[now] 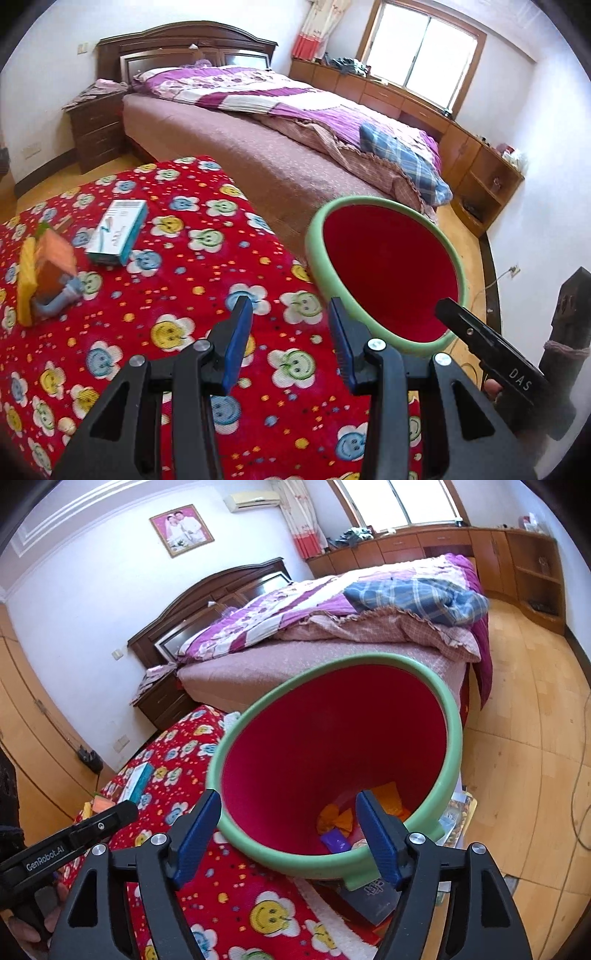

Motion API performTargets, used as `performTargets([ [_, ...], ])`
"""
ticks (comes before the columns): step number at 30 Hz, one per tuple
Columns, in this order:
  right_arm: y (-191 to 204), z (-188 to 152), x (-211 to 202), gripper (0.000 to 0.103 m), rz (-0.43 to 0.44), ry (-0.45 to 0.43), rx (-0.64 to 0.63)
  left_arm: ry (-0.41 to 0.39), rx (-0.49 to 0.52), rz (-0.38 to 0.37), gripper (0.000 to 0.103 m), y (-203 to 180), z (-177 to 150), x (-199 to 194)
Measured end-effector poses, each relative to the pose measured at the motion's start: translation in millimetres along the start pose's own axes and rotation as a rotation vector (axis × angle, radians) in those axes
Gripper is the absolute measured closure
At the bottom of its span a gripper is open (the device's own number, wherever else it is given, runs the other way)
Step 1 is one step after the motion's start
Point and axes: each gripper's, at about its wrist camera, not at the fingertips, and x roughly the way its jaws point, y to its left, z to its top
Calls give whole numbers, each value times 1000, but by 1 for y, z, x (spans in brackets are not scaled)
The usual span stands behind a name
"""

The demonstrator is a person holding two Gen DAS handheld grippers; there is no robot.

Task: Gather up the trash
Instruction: 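Move both open tools back over the bedspread toward the remaining trash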

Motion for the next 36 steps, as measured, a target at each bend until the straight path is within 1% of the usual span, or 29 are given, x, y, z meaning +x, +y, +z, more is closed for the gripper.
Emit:
performTargets([
  [8, 27, -3, -7, 27, 34, 7, -23, -36, -54, 32, 61, 26, -6, -31],
  [15, 56, -11, -15, 27, 67, 8, -69, -77, -102, 67, 61, 52, -10, -61],
  [24, 88, -22, -10, 27, 106, 57, -110, -104, -167, 167, 61, 101, -22, -91],
  [29, 103, -31, -11, 27, 114, 71, -136, -117, -235, 189, 61, 132, -30, -103],
  [36, 116, -36, -4, 27, 118, 98, -152, -107, -241, 256, 61, 162, -34, -111],
])
